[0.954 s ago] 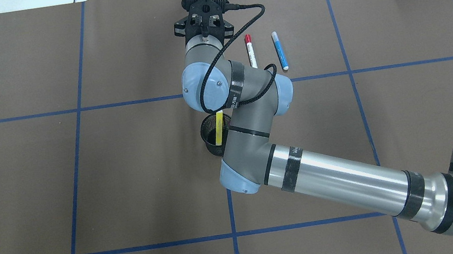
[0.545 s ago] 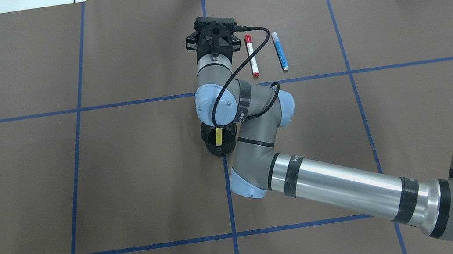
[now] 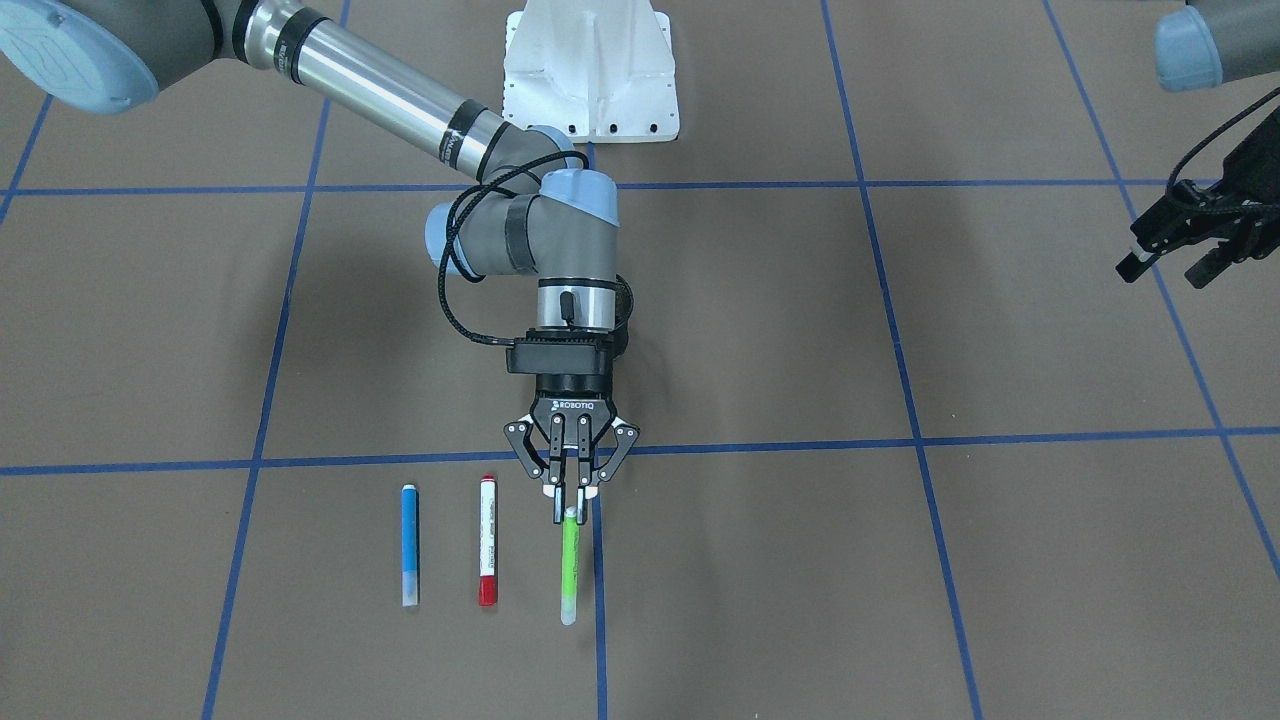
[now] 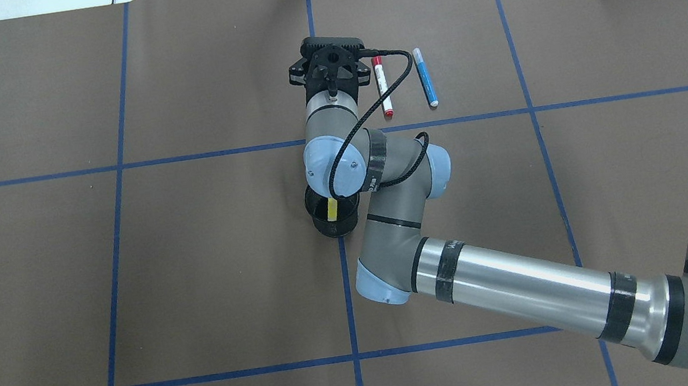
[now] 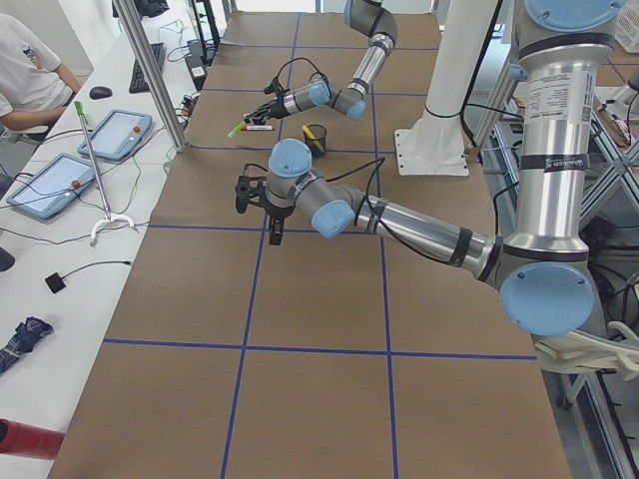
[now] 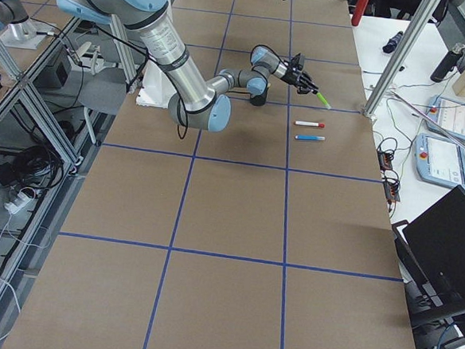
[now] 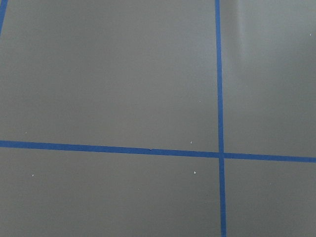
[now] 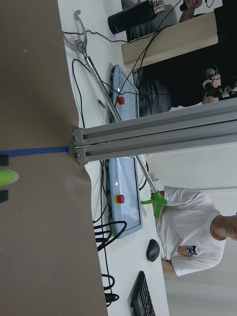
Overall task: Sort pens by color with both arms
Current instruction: 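Lift the green highlighter out of the cup with the right gripper, then lower the green highlighter beside the red-capped marker and release it, then move the left gripper to the cup while the right gripper withdraws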
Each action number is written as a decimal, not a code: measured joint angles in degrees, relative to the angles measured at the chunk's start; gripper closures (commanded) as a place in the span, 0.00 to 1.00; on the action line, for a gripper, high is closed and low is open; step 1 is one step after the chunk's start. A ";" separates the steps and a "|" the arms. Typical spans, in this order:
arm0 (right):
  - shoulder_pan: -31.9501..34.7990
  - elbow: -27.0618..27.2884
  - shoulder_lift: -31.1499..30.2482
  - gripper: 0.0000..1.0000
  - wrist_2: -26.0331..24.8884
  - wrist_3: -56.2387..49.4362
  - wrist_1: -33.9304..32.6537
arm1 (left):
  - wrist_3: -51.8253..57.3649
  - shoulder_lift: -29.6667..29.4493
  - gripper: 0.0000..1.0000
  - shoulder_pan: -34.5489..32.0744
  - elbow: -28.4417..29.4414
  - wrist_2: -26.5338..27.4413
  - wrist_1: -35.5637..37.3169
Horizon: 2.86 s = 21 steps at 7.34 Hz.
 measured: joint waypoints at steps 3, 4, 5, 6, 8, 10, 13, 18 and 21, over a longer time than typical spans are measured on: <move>-0.60 -0.15 -0.24 0.81 0.38 -0.21 0.09 | -0.01 -0.11 0.02 -0.04 -0.18 0.00 0.03; -0.76 0.02 -0.34 0.60 0.85 -0.59 0.10 | -0.01 -0.11 0.02 -0.07 -0.22 0.00 0.06; -0.86 0.44 -0.43 0.49 1.67 -1.34 0.10 | -0.01 -0.11 0.02 -0.07 -0.30 0.00 0.08; -0.91 1.19 -0.68 0.37 2.53 -1.92 0.11 | -0.01 -0.14 0.02 -0.08 -0.37 0.00 0.09; -0.89 3.19 -1.54 0.30 4.24 -3.40 0.05 | -0.01 -0.24 0.02 -0.08 -0.45 0.12 0.09; -0.14 7.66 -3.13 0.30 7.57 -6.84 -0.01 | -0.14 -0.39 0.02 -0.07 -0.50 0.17 0.14; 4.25 21.12 -10.58 0.29 21.15 -9.27 -0.20 | -4.85 -3.63 0.02 0.64 -0.63 0.47 1.84; 23.95 34.87 -28.60 0.15 61.17 -8.10 -0.59 | -19.99 -23.43 0.01 13.61 -5.51 0.57 31.08; 33.06 34.77 -36.92 0.01 74.14 -8.82 -1.03 | -27.34 -34.45 0.01 24.57 -1.59 4.24 35.22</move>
